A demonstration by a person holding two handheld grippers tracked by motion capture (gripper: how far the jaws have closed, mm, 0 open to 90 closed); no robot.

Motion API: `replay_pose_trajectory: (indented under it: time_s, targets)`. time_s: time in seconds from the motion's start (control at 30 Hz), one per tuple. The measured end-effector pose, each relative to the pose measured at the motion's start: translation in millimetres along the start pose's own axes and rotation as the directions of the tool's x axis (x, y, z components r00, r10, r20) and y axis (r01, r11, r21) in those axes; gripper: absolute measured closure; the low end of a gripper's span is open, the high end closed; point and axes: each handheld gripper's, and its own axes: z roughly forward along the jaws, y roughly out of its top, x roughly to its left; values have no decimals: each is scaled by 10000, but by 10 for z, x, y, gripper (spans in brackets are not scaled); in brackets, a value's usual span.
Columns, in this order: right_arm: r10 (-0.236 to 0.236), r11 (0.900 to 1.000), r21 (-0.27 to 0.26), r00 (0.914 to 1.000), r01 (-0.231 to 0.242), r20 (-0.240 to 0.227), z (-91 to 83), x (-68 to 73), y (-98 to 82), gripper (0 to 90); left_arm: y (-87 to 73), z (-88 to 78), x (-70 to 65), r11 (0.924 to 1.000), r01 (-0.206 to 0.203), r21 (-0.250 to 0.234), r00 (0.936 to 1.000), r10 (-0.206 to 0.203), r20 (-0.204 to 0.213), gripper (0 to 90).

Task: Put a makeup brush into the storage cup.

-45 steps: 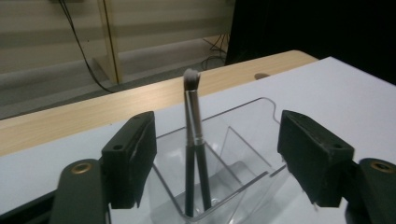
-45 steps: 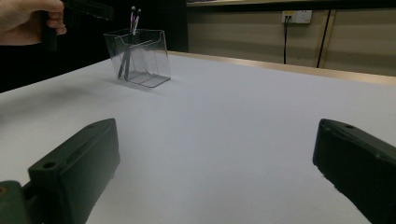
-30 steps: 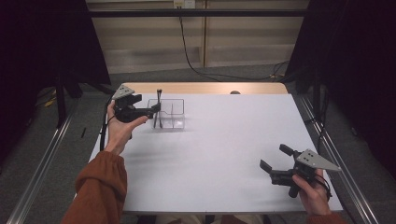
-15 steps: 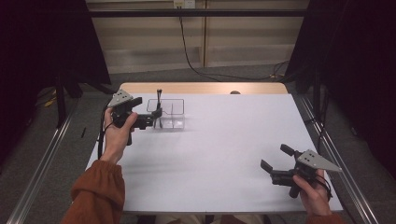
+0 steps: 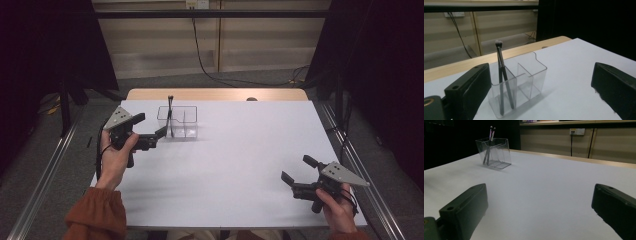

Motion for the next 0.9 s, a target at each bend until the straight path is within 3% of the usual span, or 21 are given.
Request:
replay_pose_trajectory:
  time_s: [0.33,0.43,0.67,0.77,0.9]
  targets:
    - [-73,10000,35,10000,73,-13,17,0,-2,0,-133,-255,-119,10000,-20,32,9999,20,-154,28]
    - [-47,10000,31,10000,47,-10,17,4,0,0,-199,-337,-134,9996,-205,212,9994,210,-272,30]
    - [-19,10000,59,10000,20,-26,17,9,-5,0,-338,-505,-192,9999,10,159,9997,-7,-250,28]
    - [-14,10000,13,10000,14,-9,5,7,-5,0,-403,-554,-232,9992,111,382,9992,-96,-388,32]
    - [5,10000,24,10000,-5,-1,4,8,-7,0,-456,-606,-264,9994,279,215,9990,-271,-360,32]
